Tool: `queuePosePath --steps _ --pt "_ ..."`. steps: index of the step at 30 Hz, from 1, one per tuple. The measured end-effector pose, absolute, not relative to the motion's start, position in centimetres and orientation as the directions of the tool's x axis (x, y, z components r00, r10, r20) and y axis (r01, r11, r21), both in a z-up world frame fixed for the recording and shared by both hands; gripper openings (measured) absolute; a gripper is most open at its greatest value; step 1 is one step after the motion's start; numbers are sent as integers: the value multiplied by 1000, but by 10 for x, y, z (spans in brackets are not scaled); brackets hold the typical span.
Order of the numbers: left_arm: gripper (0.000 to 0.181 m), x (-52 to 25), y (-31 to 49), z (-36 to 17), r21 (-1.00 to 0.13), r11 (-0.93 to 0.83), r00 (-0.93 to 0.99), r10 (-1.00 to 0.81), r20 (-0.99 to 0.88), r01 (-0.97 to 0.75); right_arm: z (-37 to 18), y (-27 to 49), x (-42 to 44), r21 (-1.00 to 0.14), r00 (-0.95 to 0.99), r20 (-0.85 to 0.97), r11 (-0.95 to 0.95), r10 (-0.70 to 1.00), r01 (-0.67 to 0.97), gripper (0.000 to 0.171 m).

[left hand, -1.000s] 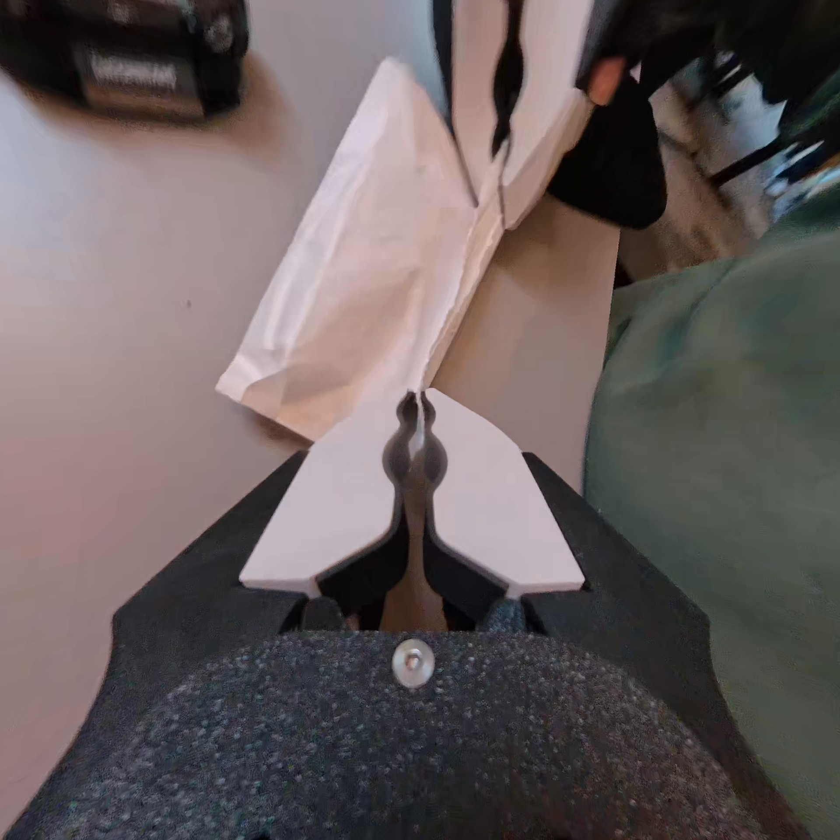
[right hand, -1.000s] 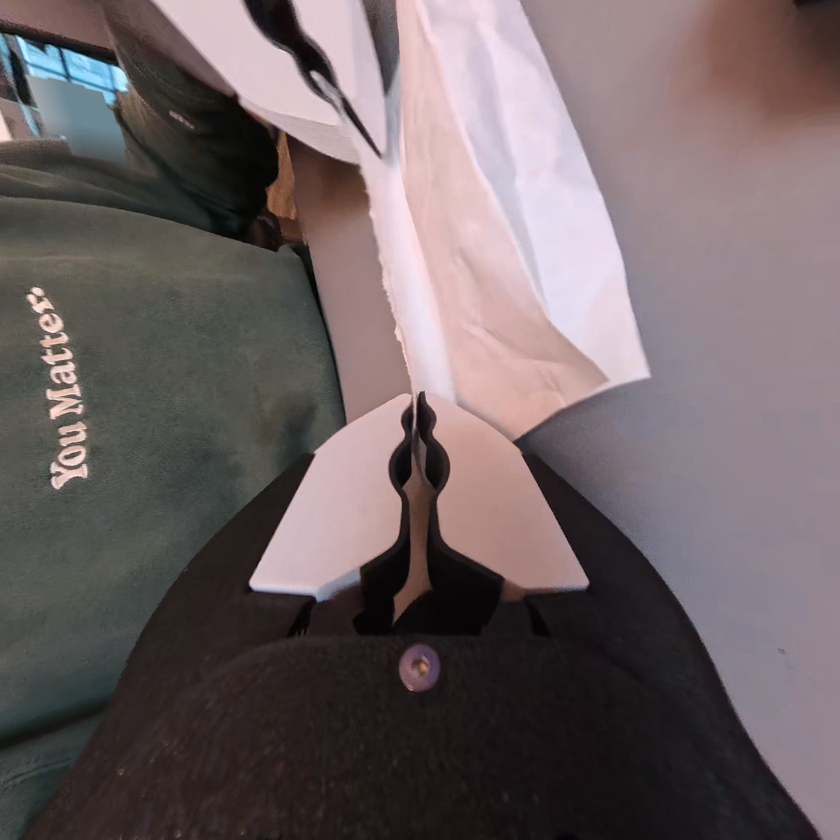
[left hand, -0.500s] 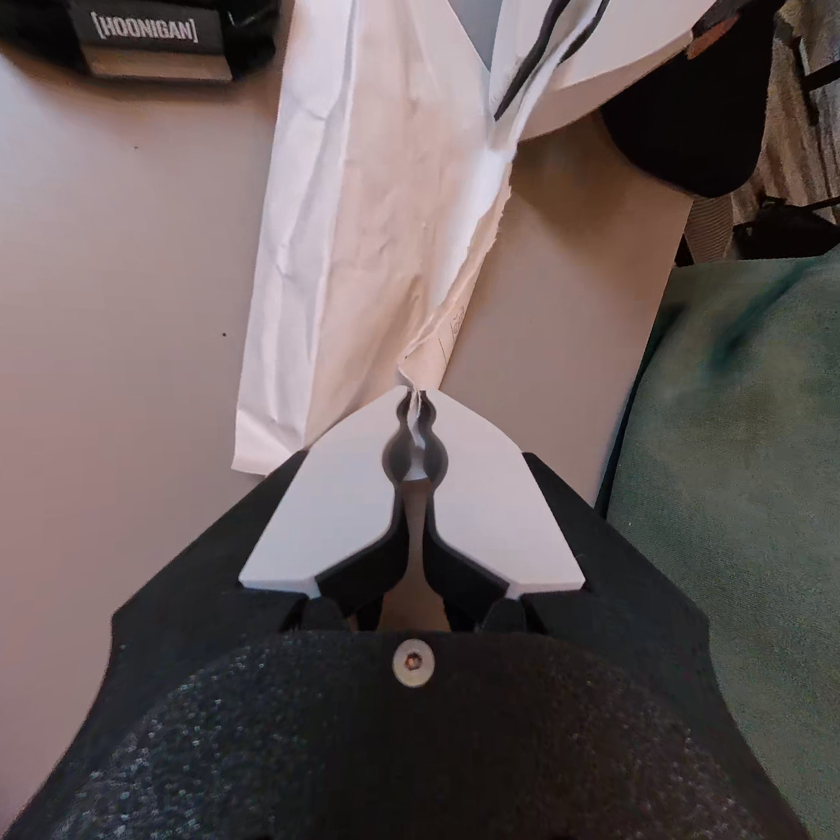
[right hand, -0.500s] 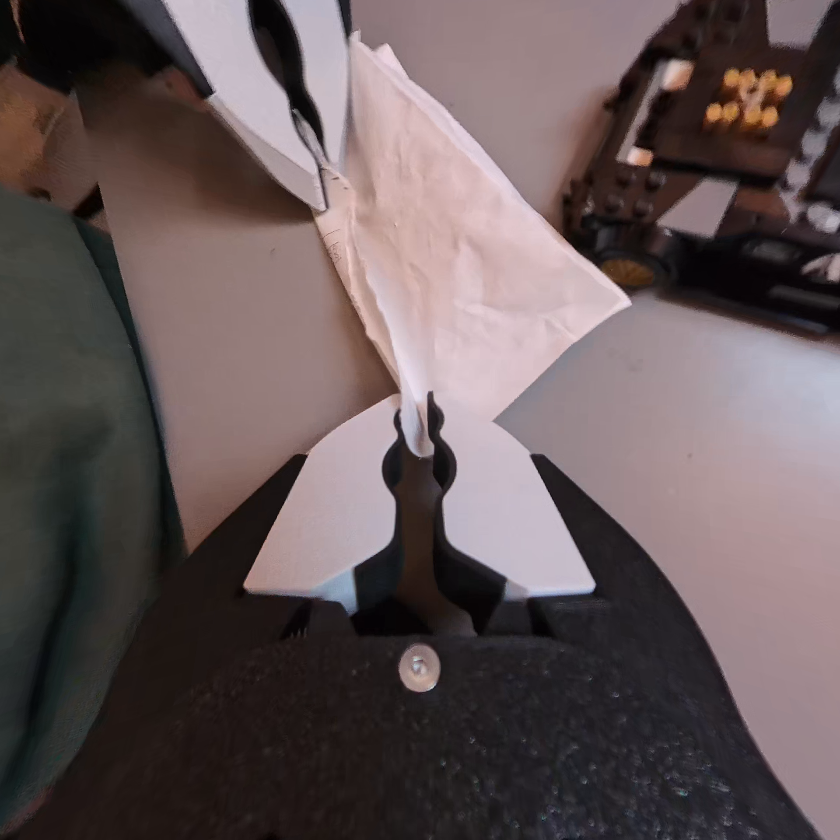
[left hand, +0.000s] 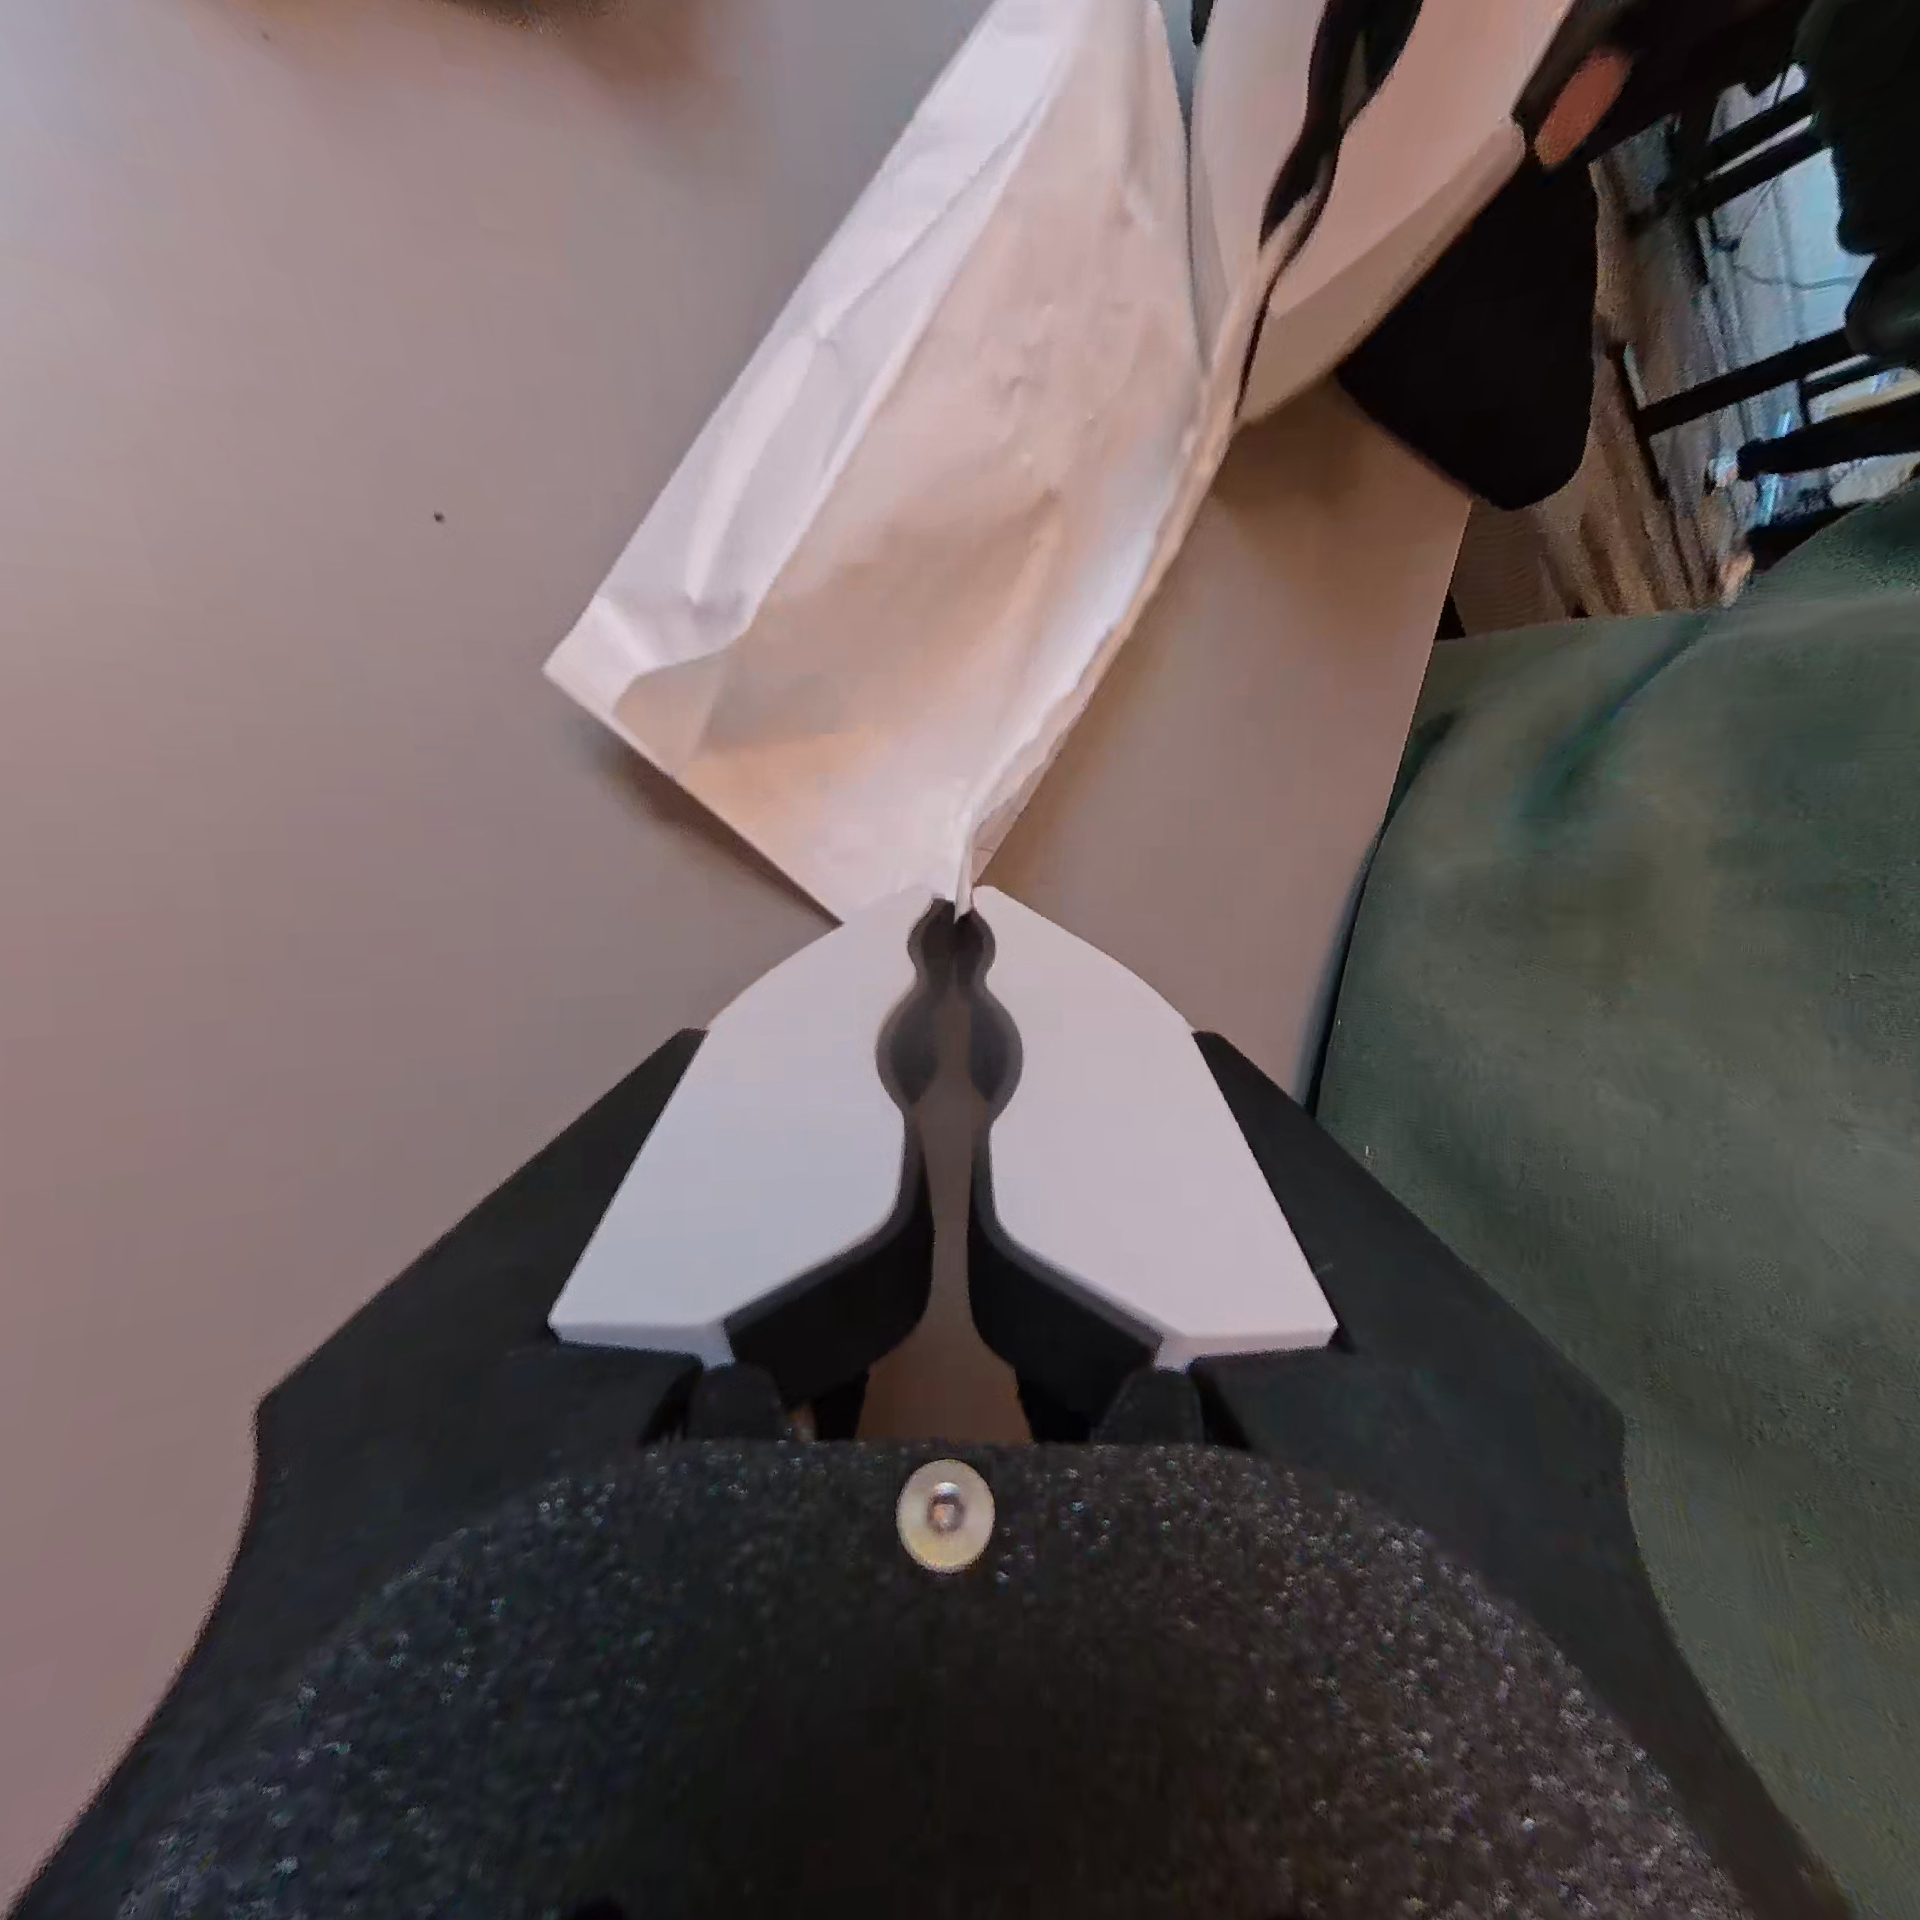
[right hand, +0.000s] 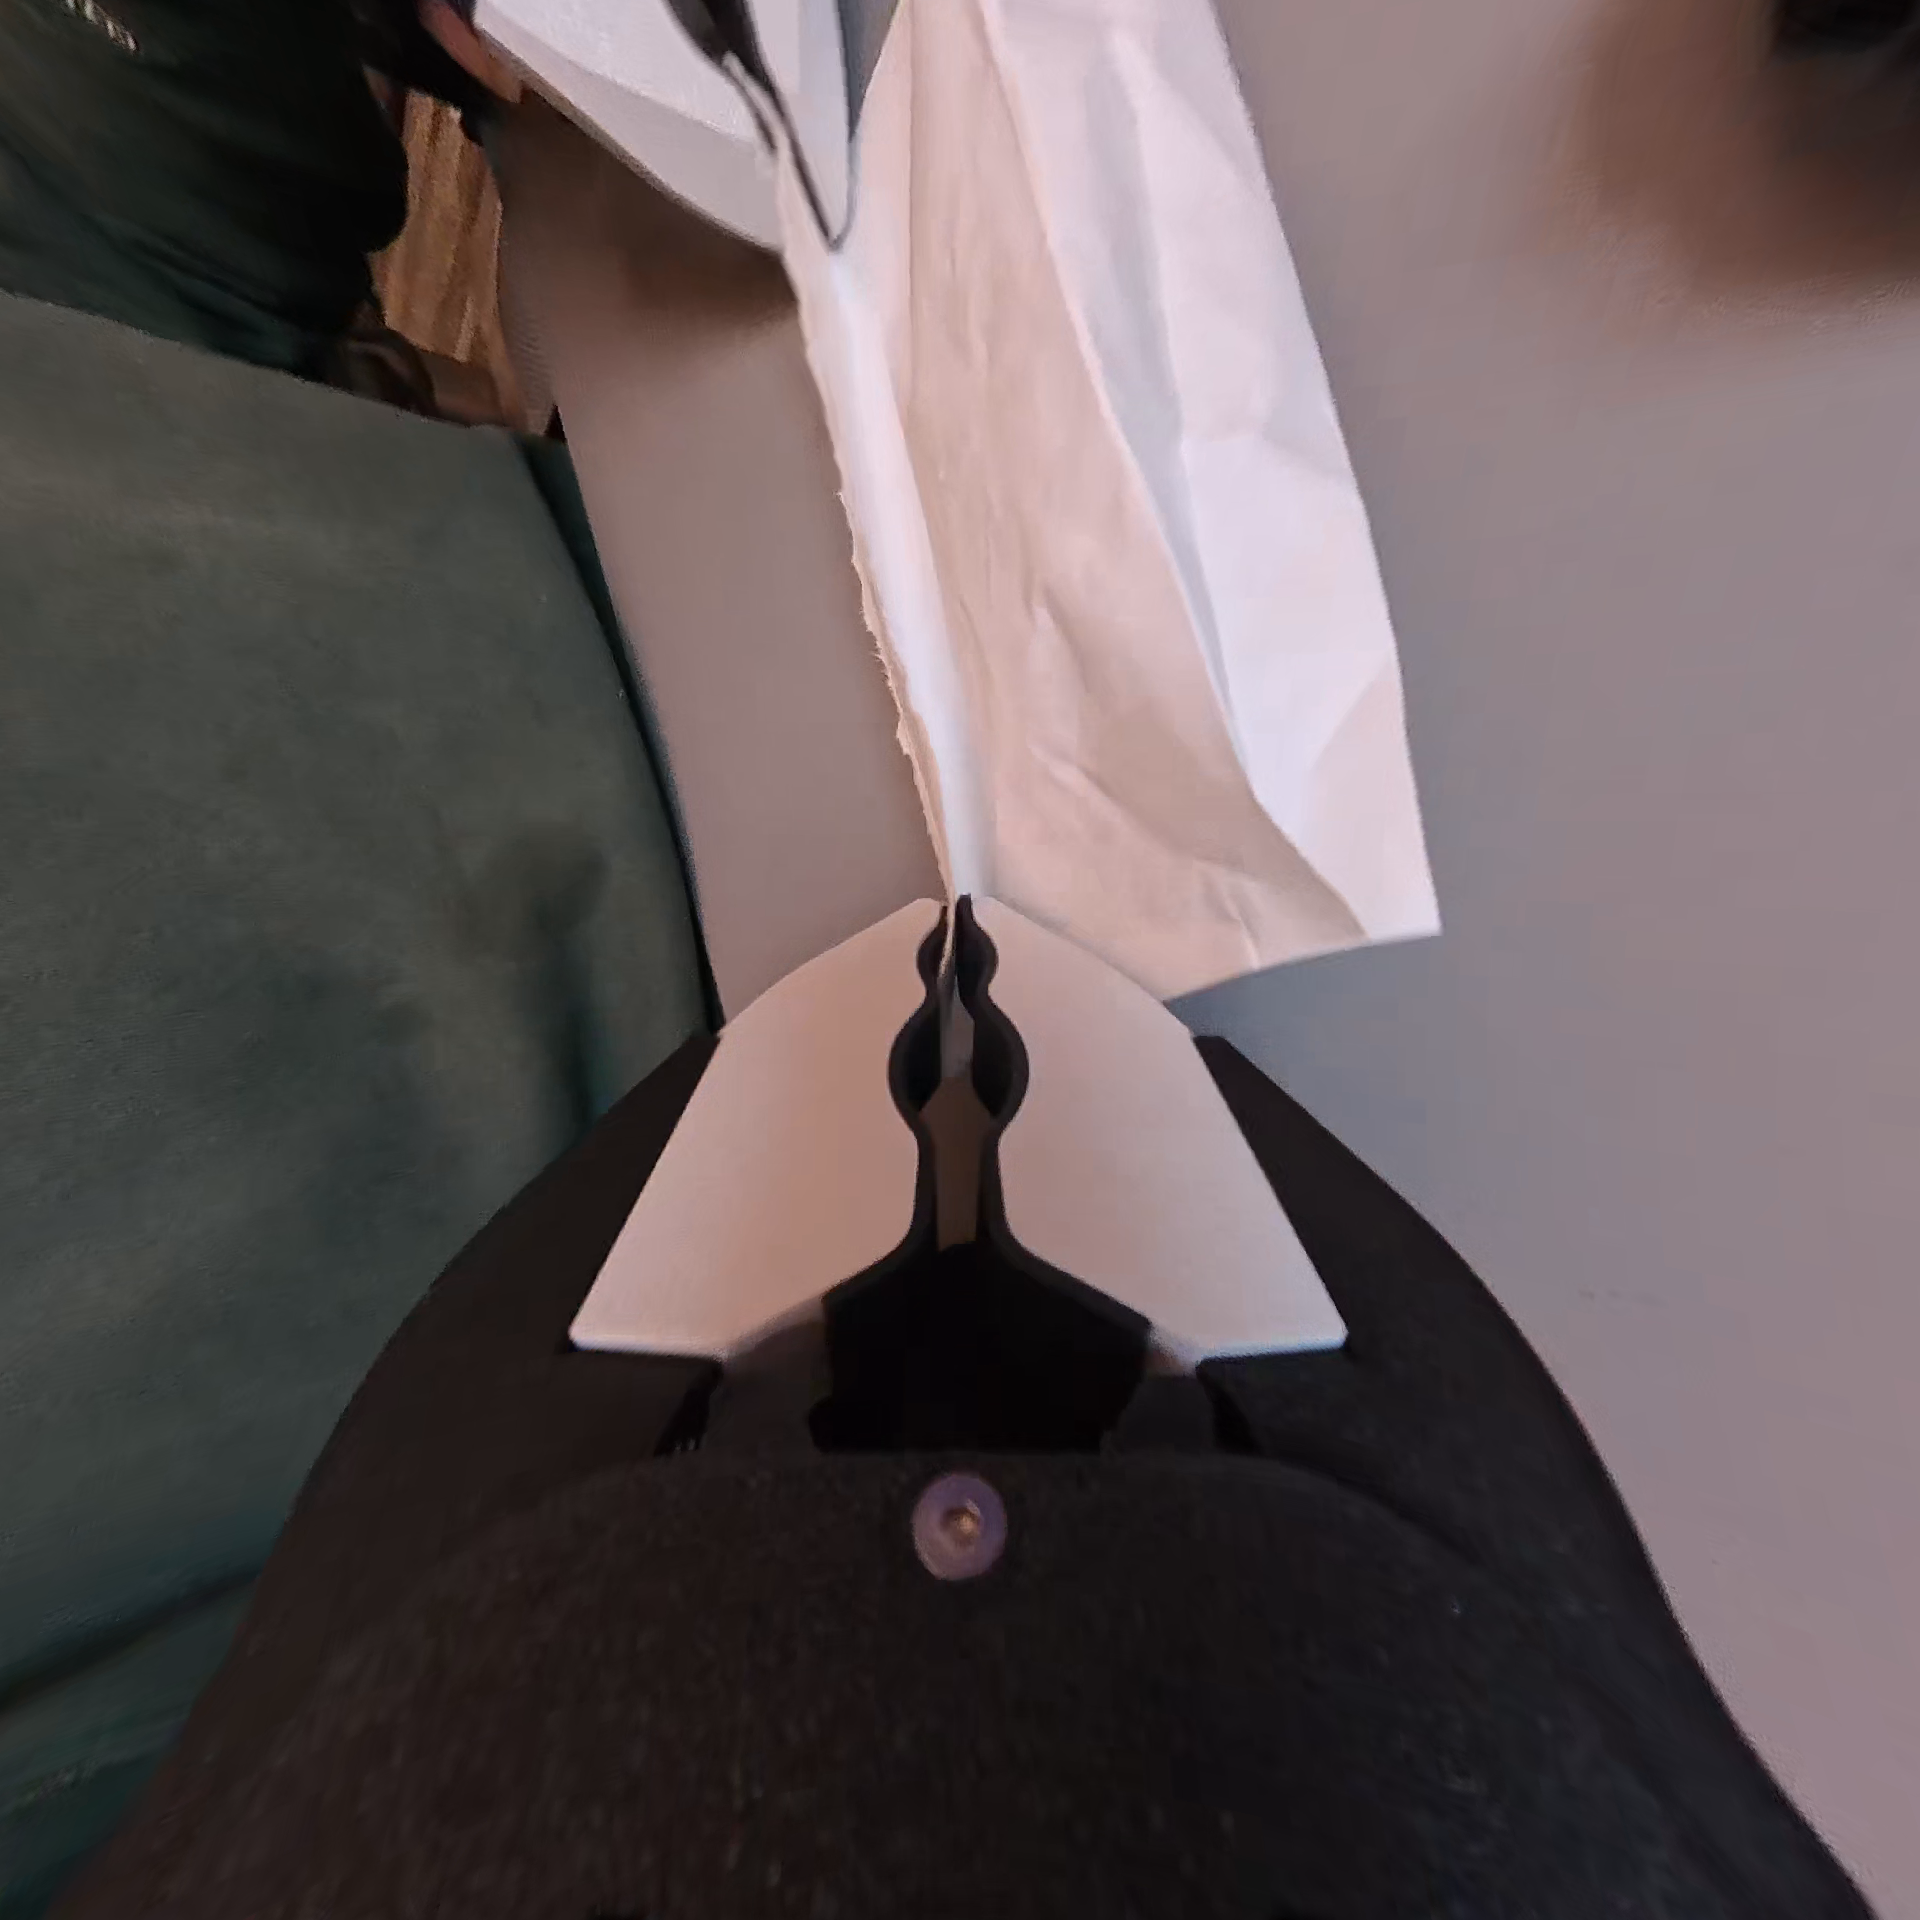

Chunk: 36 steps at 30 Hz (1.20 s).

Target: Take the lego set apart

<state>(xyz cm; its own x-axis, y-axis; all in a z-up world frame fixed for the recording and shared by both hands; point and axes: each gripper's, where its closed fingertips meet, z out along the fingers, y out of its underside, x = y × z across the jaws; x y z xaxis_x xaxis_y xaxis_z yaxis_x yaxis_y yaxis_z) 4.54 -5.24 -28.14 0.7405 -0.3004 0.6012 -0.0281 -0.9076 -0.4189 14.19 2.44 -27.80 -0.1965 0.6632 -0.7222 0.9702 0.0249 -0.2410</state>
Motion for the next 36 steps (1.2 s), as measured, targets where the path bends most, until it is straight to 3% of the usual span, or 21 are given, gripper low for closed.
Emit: queuePosePath --steps 5,8,12,16,19,22,27,36 --pt "0 43 -50 -283 -388 -920 750 -289 595 -46 -283 18 146 -234 -214 -702 64 679 970 1" --pt "0 37 -45 -284 -388 -918 797 -293 529 -80 -283 25 140 -284 -234 -654 53 720 957 1" --pt "0 35 -43 -284 -367 -927 793 -282 539 -80 -272 53 128 -410 -301 -411 121 860 904 9" --pt "0 35 -42 -284 -362 -930 786 -270 557 -63 -215 49 103 -607 -381 -58 270 923 747 16" --pt "0 35 -41 -283 -368 -929 775 -267 573 -48 -199 -5 92 -704 -497 -12 345 868 621 15" --pt "0 35 -41 -283 -376 -926 771 -269 577 -41 -231 -45 74 -695 -542 35 410 840 591 9" --pt "0 35 -41 -283 -383 -924 755 -270 598 -28 -274 -34 32 -610 -494 174 487 852 625 0" --pt "1 34 -43 -283 -395 -918 736 -266 623 3 -285 -36 30 -507 -603 50 541 796 671 0"
